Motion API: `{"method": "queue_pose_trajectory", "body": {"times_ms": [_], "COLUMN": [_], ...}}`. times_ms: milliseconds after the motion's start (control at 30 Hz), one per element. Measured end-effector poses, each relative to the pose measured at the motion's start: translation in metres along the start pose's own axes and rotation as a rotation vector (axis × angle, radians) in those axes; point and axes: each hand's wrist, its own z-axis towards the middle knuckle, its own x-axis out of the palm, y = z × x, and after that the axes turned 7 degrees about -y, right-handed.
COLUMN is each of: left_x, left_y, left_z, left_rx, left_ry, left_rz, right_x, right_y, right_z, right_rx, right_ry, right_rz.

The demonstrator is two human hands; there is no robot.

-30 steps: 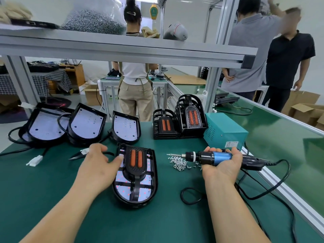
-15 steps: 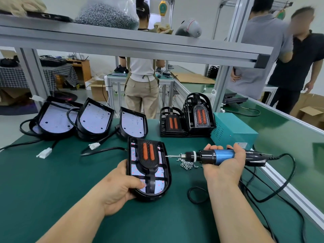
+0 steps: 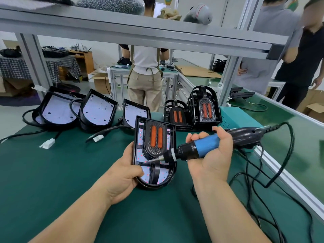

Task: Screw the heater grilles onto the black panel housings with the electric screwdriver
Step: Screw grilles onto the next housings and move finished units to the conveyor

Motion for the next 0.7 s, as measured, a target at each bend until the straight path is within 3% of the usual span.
{"method": "queue_pose_trajectory", "body": {"times_ms": [200, 700], "left_x": [0.001, 0.0], "left_y": [0.004, 0.004], "left_z": [-0.002, 0.0], "left_rx": [0.084, 0.104], "left_ry": [0.012, 0.017], "left_rz": [0.118, 0.175], "right_x": [0.006, 0.008], "right_y": [-0.005, -0.004], "right_z": [-0.011, -0.014], "right_rx": [-0.095, -0.172], "right_ry": [0.124, 0.116], "right_rz": [-0.07, -0.079]}}
